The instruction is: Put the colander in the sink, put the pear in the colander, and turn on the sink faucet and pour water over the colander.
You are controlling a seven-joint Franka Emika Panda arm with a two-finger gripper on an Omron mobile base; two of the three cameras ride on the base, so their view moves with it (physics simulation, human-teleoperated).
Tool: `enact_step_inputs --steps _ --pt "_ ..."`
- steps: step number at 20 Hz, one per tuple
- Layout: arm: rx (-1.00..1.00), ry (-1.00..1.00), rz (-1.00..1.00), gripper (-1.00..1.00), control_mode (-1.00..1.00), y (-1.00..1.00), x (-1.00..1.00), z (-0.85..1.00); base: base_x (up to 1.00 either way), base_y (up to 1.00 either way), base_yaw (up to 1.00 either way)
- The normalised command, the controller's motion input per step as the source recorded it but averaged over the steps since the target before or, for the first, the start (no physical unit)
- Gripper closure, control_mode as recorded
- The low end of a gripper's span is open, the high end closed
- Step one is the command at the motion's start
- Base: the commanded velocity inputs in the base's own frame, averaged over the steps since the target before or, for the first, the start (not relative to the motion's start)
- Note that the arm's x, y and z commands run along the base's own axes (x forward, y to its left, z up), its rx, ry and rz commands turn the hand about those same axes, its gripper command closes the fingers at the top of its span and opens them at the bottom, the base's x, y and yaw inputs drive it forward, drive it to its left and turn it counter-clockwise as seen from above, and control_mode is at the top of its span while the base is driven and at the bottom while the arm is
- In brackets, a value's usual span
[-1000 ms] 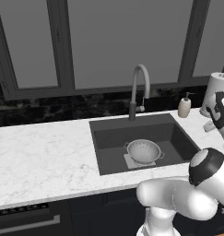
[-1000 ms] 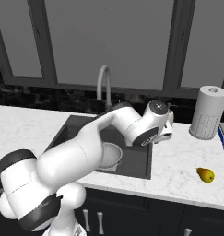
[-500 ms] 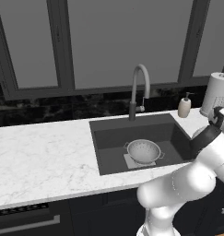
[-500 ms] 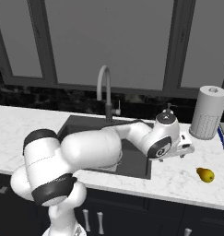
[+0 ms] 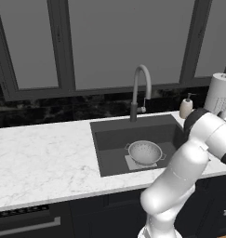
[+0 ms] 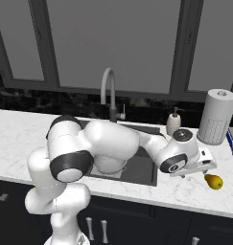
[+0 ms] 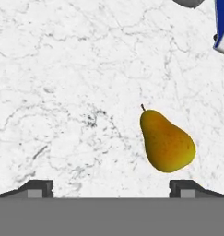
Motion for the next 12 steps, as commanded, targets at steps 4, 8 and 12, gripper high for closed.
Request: enact_step_inputs --steps 4,8,12 --pt "0.15 0.0 0.07 -1.0 -1.0 -0.57 -0.02 0.0 0.0 0.0 0.0" --pt "0.15 0.03 0.12 -1.0 -1.0 -0.52 0.0 0.0 0.0 0.0 0.0" --pt "0.11 0.02 0.1 -1.0 -1.0 -0.44 0.0 0.0 0.0 0.0 0.0"
